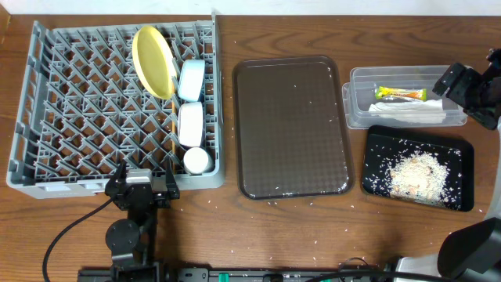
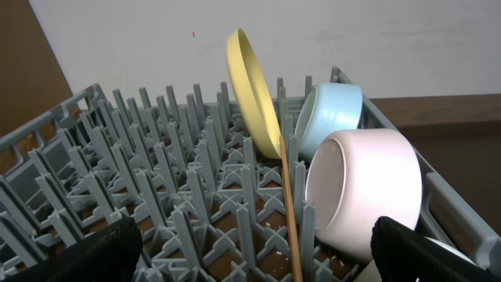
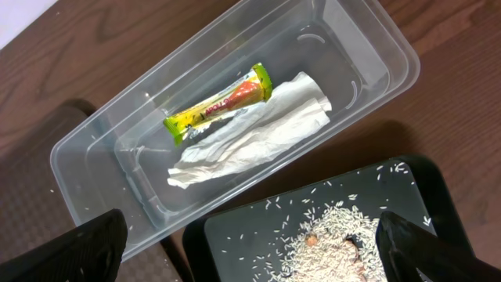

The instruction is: Sort waste into correct bins and load items into the dishwasher

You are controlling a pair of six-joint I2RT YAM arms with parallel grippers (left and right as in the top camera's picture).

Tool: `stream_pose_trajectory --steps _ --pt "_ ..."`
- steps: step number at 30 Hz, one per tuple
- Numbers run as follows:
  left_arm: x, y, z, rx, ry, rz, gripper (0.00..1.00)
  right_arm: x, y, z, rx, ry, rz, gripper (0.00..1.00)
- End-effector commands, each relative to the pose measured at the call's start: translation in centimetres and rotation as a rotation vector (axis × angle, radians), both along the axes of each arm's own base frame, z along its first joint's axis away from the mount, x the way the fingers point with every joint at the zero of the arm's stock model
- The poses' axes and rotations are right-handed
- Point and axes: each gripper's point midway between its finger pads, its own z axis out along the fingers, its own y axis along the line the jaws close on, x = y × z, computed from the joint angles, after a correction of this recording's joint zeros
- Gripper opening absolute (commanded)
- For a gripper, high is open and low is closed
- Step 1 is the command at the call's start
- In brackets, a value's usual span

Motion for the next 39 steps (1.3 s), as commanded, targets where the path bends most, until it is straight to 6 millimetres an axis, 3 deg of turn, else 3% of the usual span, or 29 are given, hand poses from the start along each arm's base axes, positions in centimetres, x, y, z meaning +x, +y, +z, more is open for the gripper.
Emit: stream_pose_trajectory --steps 1,31,35,39 --pt "-0.1 -0.1 -1.4 0.014 0.044 -0.007 0.94 -0.1 -0.2 -0.2 0.003 0.005 -0.010 0.99" --pt "-0.1 -0.1 -1.4 0.013 0.048 -0.008 0.94 -0.1 -0.1 -0.1 0.002 0.003 -0.008 0.99" --pt "-0.1 -0.1 -1.4 0.013 0.048 -0.008 0.94 -0.3 1.0 1.9 -0.050 -0.035 0.024 0.99" --pt "-0.1 -0.1 -1.4 0.014 0.048 -0.008 0.94 -1.4 5.1 6.4 -0.223 -0.115 0.157 0.99"
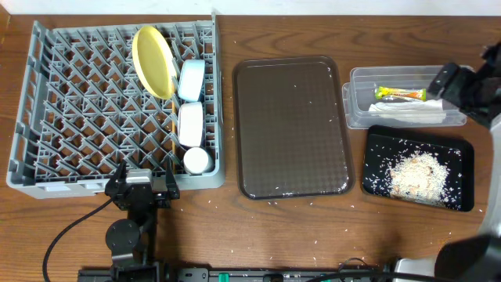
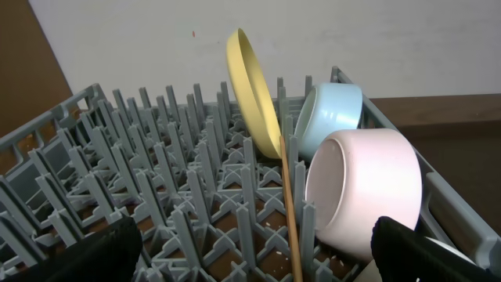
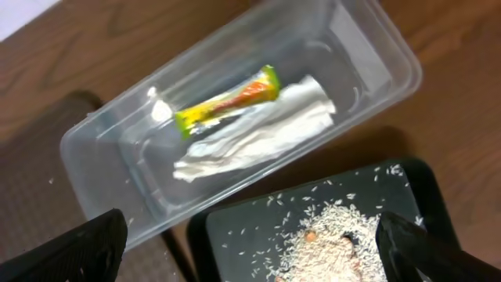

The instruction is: Sort waste into correct bins and load items into the dishwasher

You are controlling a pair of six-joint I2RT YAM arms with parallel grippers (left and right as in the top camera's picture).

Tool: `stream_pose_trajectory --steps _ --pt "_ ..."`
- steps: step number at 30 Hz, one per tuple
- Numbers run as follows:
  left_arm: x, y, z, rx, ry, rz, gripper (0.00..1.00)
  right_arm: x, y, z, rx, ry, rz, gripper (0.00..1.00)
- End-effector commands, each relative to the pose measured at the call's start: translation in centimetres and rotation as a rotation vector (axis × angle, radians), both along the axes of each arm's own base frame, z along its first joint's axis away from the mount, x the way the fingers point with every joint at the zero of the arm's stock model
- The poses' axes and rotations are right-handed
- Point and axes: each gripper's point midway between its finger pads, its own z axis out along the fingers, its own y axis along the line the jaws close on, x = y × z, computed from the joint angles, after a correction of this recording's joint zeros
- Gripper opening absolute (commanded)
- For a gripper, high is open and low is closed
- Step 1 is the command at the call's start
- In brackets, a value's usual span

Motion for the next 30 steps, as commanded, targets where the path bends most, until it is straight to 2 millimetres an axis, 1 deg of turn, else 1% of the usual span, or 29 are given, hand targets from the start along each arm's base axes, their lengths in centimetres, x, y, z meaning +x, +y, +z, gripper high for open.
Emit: stream_pose_trajectory --steps 1,4,5,6,7,8,9,11,13,16,20,21,25,30 --pt "-0.1 -0.1 -1.5 0.013 0.048 -0.008 0.94 -1.3 3.7 5.1 -0.184 -0.111 0.130 0.99" --pt "-0.1 -0.1 -1.5 0.013 0.048 -0.008 0.95 -2.1 6.4 7.0 -0.294 -0.204 0.194 0.99" --pt "-0.1 -0.1 -1.5 0.013 0.048 -0.008 0.94 -2.6 7.4 7.4 -0.311 -0.248 0.209 0.99" --pt "-0.1 -0.1 -1.5 0.014 0.048 -0.008 0.95 -3.5 8.8 7.8 -0.312 -0.323 0.237 0.99" --pt "-0.1 -0.1 -1.5 0.013 0.048 -0.008 0.94 -4.0 9.4 7.8 -0.310 -0.368 0.249 0.99" --pt "-0.1 -0.1 -1.5 0.014 0.048 -0.008 0.94 -5.0 10.4 7.5 -0.299 -0.459 0.272 0.99" --pt "-0.1 -0.1 -1.5 0.014 0.048 -0.008 0.94 -5.6 10.8 7.1 -0.288 -0.509 0.284 0.99" --pt "-0.1 -0.1 -1.5 0.014 0.048 -0.008 0.95 -6.8 11.1 5.7 -0.274 -0.582 0.295 0.99" --pt "-0.1 -0.1 -1.5 0.013 0.048 -0.009 0.94 -8.6 11.3 3.4 -0.260 -0.661 0.305 0.99" --pt "-0.1 -0.1 -1.5 0.013 0.048 -0.009 0.94 -10.3 11.4 1.0 -0.261 -0.740 0.302 0.99" --pt "-0.1 -0.1 -1.5 0.014 0.048 -0.008 0.94 -12.0 11.3 -1.3 -0.267 -0.814 0.291 0.99" --pt "-0.1 -0.1 -1.5 0.014 0.048 -0.008 0.94 -12.6 11.3 -2.1 -0.266 -0.841 0.290 0.99" --pt "-0.1 -0.1 -1.5 0.014 0.048 -0.008 0.94 -13.3 11.5 -3.1 -0.260 -0.877 0.296 0.99" --pt "-0.1 -0.1 -1.5 0.014 0.048 -0.008 0.94 -13.4 11.5 -4.1 -0.263 -0.899 0.293 0.99"
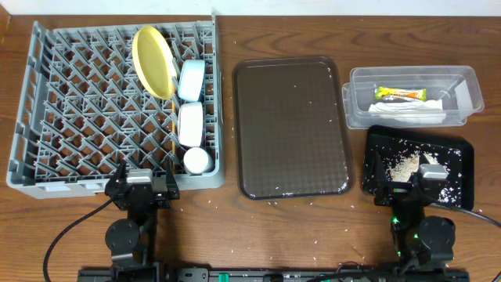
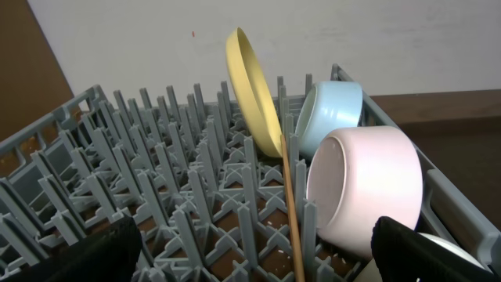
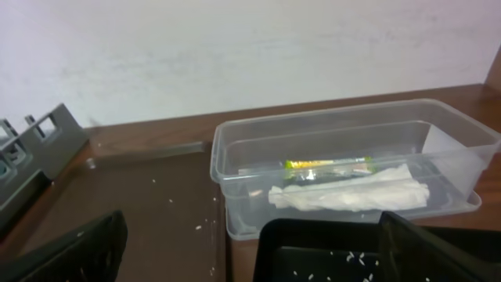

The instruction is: Sort waste into correct bins and load items into the dishwasher

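The grey dish rack (image 1: pixel 47 117) holds an upright yellow plate (image 1: pixel 152 61), a blue bowl (image 1: pixel 192 79), a pink bowl (image 1: pixel 190 124), a white cup (image 1: pixel 196 160) and a wooden stick (image 2: pixel 293 227). My left gripper (image 1: pixel 142 186) rests low at the rack's front edge, open and empty, also seen as the left gripper (image 2: pixel 254 254). The clear bin (image 1: pixel 466 78) contains a yellow-green wrapper (image 1: pixel 400 94) and a white napkin (image 1: pixel 407 112). Rice (image 1: pixel 403 166) lies in the black bin (image 1: pixel 462 149). At that bin's front edge sits my right gripper (image 1: pixel 412 182), open and empty, shown too as the right gripper (image 3: pixel 250 251).
A brown tray (image 1: pixel 291 125) with a few rice grains lies between the rack and the bins. Stray grains dot the wooden table (image 1: pixel 313 235) near its front. A pale wall stands behind the table.
My right gripper has moved from above the clear bin at the far right down to the table's front, at the black bin's near edge. The left arm and the dishes are unchanged.
My right gripper hung open over the clear bin, looking down on the wrapper and napkin, and stayed about there a moment later. Now it sits low at the front by the black bin. My left gripper stayed at the rack's front throughout.
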You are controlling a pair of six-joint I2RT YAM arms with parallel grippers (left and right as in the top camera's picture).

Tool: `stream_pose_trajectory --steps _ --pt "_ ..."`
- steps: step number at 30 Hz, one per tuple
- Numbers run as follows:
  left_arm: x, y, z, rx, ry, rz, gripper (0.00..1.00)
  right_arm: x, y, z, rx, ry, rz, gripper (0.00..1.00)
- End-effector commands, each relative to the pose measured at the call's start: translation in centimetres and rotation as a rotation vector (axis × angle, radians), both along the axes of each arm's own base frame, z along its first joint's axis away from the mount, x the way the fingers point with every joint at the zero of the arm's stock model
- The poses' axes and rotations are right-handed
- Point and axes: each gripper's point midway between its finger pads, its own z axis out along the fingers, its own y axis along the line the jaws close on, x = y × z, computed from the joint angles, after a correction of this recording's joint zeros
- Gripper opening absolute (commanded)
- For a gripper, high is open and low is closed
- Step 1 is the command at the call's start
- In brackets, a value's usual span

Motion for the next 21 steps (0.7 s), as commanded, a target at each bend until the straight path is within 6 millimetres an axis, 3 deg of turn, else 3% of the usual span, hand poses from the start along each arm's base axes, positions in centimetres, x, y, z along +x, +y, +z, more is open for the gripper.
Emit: stream_pose_trajectory --steps 1,12,15,21 --pt "-0.1 -0.1 -1.5 -0.002 0.045 -0.007 0.94 -0.1 0.1 -0.8 -0.006 -0.017 0.008 0.99" --pt "-0.1 -0.1 -1.5 -0.001 0.045 -0.006 0.94 -0.1 0.7 -2.1 0.001 -0.079 0.041 0.99" --pt "-0.1 -0.1 -1.5 -0.002 0.045 -0.006 0.94 -0.1 1.0 -3.4 -0.001 -0.026 0.057 0.99" --pt "-0.1 -0.1 -1.5 -0.001 0.045 -0.006 0.94 -0.1 1.2 -3.3 -0.007 -0.030 0.070 0.99"
